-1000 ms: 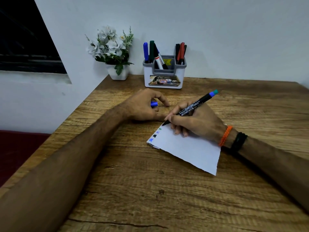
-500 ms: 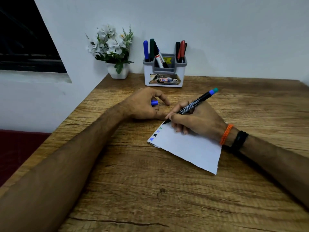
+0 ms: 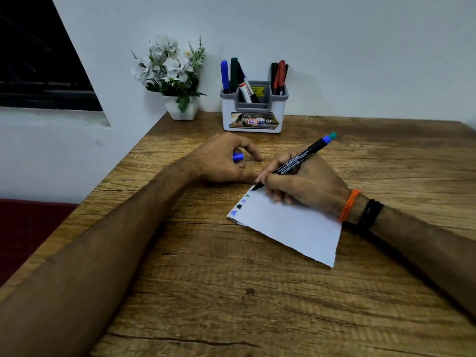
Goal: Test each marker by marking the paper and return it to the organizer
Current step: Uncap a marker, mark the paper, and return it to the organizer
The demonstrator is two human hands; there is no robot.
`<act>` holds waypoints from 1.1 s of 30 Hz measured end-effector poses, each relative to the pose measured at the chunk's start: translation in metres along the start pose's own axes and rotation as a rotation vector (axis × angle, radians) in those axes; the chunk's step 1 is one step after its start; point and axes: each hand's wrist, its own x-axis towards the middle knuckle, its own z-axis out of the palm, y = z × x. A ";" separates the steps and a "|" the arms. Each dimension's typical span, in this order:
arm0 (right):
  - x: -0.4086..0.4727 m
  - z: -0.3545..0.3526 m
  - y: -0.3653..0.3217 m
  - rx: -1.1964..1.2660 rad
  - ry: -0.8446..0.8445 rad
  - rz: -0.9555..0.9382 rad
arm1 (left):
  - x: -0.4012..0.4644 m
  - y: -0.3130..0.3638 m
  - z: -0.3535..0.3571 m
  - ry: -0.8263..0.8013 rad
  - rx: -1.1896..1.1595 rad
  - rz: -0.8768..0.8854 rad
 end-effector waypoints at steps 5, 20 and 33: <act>0.001 0.000 0.001 0.005 0.010 -0.003 | 0.001 -0.001 0.001 0.000 -0.008 -0.001; 0.000 0.000 0.000 -0.013 0.008 -0.018 | -0.001 0.002 0.000 0.008 -0.022 -0.002; 0.004 0.000 0.005 -0.008 0.012 -0.040 | -0.001 0.003 0.000 0.011 -0.019 -0.017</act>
